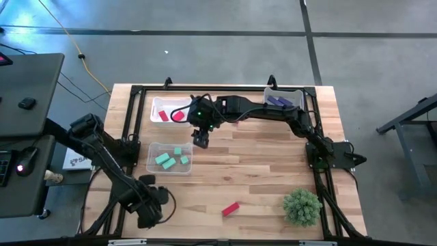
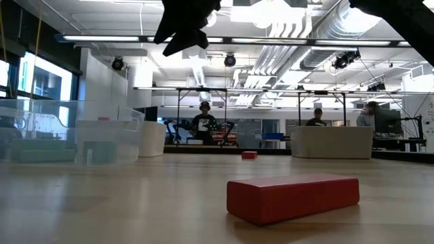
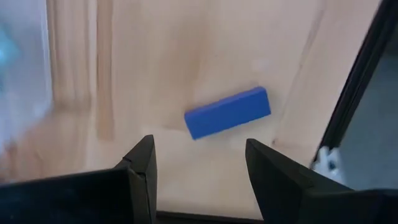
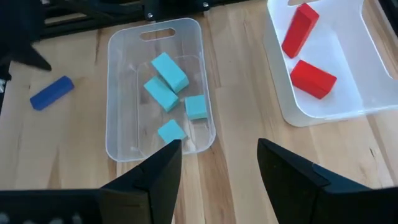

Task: Sort & place blocks by color
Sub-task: Put the violet block into the gray bin

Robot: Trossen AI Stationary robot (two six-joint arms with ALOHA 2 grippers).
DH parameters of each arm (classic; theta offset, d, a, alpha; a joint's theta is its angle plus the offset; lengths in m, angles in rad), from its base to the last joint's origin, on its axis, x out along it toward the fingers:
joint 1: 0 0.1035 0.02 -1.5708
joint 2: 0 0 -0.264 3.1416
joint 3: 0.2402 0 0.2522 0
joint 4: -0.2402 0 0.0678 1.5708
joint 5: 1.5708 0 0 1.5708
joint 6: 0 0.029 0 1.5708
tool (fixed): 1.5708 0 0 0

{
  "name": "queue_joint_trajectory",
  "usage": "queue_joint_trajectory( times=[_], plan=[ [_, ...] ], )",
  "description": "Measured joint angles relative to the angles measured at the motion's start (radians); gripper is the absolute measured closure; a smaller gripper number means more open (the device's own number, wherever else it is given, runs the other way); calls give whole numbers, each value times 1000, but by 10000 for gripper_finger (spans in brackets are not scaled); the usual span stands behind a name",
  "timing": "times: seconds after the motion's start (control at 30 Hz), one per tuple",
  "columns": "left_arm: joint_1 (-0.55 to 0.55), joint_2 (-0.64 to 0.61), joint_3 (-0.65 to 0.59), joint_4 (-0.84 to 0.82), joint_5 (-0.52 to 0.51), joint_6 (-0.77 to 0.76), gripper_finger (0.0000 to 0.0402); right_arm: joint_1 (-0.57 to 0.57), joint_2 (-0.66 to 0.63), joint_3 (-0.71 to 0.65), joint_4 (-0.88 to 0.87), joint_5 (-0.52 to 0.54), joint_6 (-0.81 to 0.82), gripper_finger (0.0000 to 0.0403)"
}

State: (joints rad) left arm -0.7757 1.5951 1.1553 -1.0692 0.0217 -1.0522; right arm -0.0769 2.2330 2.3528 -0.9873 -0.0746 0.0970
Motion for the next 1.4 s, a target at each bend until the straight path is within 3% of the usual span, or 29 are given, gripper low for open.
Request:
queue_joint_trajectory(
  times=[0.23,0.53,1.23,1.4],
  plan=[
    [-3,0,0,-1,14,320,241,0,0,0,-47,14,108,203],
    [-84,29,0,1,12,549,241,4,0,2,-96,42,193,203],
    [-115,43,-178,244,-13,787,241,8,0,2,-96,99,262,203],
    [-109,43,-180,267,-82,865,241,8,0,3,-96,99,262,203]
  ],
)
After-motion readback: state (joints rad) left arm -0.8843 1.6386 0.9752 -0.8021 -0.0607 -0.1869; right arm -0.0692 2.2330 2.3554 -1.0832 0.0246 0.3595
